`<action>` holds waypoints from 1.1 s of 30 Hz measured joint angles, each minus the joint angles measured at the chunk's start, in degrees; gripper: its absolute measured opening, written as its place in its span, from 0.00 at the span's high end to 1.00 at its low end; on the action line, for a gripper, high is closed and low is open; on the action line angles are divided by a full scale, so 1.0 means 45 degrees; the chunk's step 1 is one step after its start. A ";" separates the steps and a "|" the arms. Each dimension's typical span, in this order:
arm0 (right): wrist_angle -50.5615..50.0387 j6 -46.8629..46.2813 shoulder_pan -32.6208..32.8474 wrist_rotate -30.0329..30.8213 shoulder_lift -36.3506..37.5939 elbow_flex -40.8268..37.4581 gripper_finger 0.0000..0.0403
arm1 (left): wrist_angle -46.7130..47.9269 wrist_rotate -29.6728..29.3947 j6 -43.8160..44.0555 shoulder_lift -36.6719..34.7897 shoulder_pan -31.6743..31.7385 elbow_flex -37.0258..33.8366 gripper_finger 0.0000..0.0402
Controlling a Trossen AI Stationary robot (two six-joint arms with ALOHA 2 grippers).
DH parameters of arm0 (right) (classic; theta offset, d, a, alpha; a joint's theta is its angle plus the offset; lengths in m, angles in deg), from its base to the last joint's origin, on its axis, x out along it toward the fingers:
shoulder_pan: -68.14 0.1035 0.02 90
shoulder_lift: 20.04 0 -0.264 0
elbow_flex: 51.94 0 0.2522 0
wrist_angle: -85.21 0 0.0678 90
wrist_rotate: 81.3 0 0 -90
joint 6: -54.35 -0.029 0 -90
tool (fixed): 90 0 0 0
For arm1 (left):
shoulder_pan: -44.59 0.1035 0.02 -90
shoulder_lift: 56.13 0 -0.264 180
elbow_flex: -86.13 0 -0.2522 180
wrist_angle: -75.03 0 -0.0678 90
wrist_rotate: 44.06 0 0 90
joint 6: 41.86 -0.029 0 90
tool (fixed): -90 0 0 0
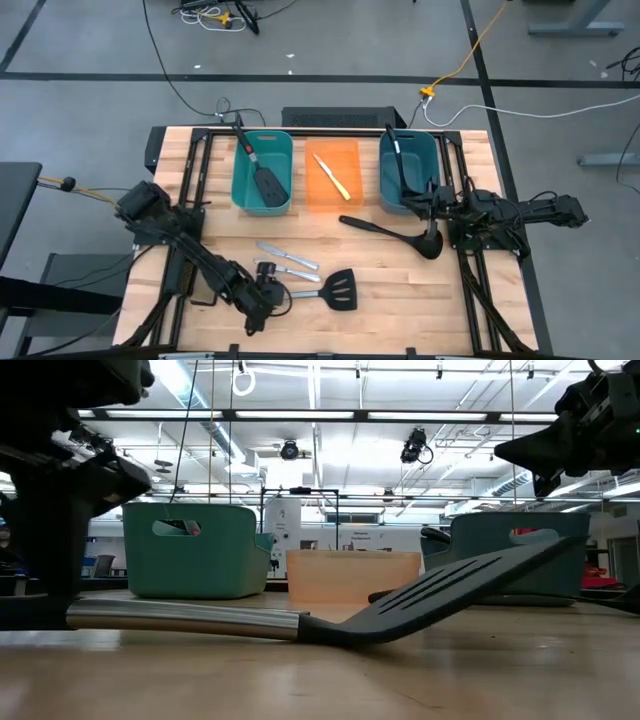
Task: Pick & Place Kitchen Items
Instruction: Put the black spatula into the green bin
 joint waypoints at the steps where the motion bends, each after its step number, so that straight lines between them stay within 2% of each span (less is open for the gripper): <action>1: -0.0011 -0.0028 0.0000 0.0002 -0.0007 0.0000 0.98 | 0.0227 -0.0100 0.0008 0.0249 -0.0028 0.0190 0.49; 7: -0.0126 -0.0126 0.0000 -0.0034 -0.0021 0.0000 0.98 | 0.1436 -0.0367 0.0145 0.1236 -0.0064 0.0969 0.46; 11: -0.0190 -0.0197 0.0000 -0.0050 -0.0021 0.0000 0.98 | 0.1573 -0.0532 0.0431 0.1305 -0.0068 0.0992 0.49; 15: -0.0224 -0.0223 0.0000 -0.0097 -0.0021 0.0000 0.98 | 0.1752 -0.0512 0.0602 0.1310 -0.0057 0.0981 0.58; 20: -0.0253 -0.0223 0.0000 -0.0107 -0.0021 0.0000 0.98 | 0.1885 -0.0368 0.0343 0.1315 -0.0038 0.0976 0.79; 27: -0.0257 -0.0325 0.0001 -0.0104 -0.0021 0.0000 0.98 | 0.1896 -0.0284 -0.0523 0.0935 -0.0043 0.0920 0.79; 33: -0.0253 -0.0325 0.0000 -0.0097 -0.0021 0.0000 0.98 | 0.2700 -0.0455 -0.1287 -0.0462 -0.0060 0.0891 0.79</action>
